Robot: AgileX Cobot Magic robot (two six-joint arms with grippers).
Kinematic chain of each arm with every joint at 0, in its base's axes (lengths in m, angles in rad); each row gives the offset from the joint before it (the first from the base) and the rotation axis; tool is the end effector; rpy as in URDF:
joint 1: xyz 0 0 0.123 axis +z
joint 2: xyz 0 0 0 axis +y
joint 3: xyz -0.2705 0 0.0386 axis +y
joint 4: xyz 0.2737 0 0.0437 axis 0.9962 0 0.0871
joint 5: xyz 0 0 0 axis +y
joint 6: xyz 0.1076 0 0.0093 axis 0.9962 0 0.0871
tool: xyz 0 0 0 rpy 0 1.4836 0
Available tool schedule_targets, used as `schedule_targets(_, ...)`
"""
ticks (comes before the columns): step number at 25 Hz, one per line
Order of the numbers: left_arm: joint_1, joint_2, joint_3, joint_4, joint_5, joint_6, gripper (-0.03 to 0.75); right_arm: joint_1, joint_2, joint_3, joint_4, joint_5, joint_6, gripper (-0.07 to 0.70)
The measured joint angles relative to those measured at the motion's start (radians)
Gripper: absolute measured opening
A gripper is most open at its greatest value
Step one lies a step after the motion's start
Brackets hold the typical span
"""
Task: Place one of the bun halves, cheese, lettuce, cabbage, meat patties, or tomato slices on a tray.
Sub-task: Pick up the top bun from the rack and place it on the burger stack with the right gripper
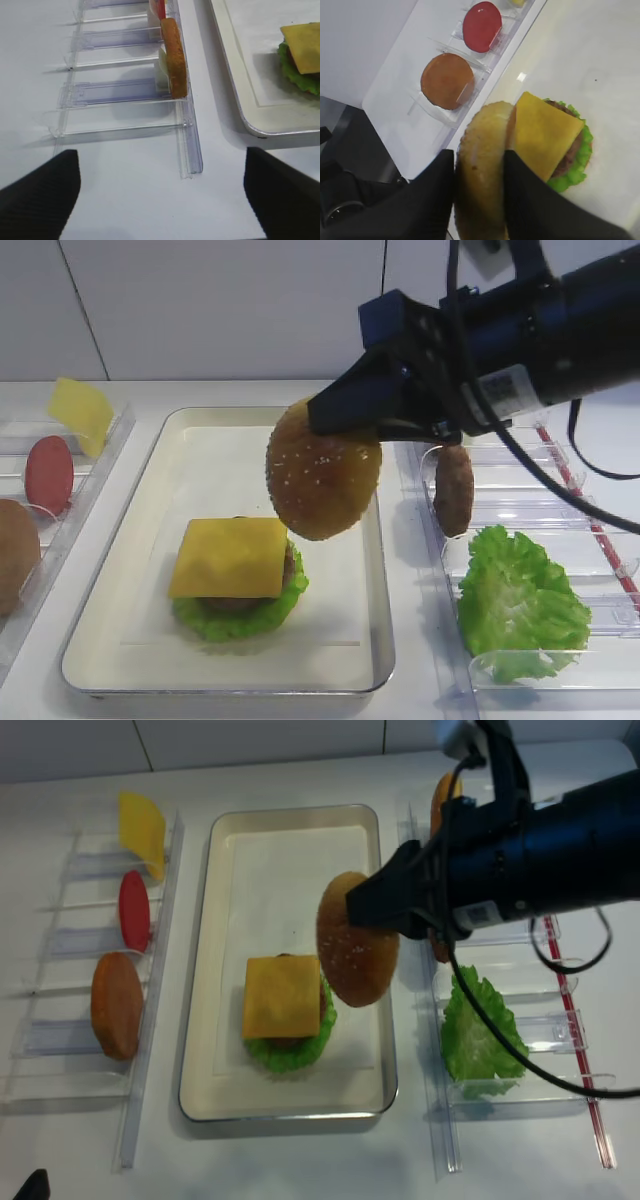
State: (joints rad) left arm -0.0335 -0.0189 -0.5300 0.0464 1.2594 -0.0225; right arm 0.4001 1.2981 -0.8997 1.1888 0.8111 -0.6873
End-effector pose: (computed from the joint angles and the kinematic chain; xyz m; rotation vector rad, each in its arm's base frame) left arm 0.0272 0.0039 0.2735 0.0028 2.1932 0.0249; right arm 0.2437 0.1820 0.2774 -0.4716 2.2831 1.2253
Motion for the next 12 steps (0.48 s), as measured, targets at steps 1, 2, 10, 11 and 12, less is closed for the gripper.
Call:
schedule_targets(1, 0.000, 0.000, 0.000, 0.000, 0.000, 0.000, 0.634, 0.000, 0.020, 0.000, 0.034, 0.002, -0.023, 0.251)
schedule_targets(2, 0.000, 0.000, 0.000, 0.000, 0.000, 0.000, 0.634, 0.000, 0.037, 0.000, 0.074, 0.011, -0.051, 0.250)
schedule_targets(10, 0.000, 0.000, 0.000, 0.000, 0.000, 0.000, 0.634, 0.000, 0.232, 0.000, 0.340, 0.151, -0.260, 0.250)
schedule_targets(11, 0.000, 0.000, 0.000, 0.000, 0.000, 0.000, 0.634, 0.000, 0.259, 0.000, 0.372, 0.175, -0.278, 0.250)
schedule_targets(12, 0.000, 0.000, 0.000, 0.000, 0.000, 0.000, 0.634, 0.000, 0.285, 0.000, 0.411, 0.203, -0.300, 0.249)
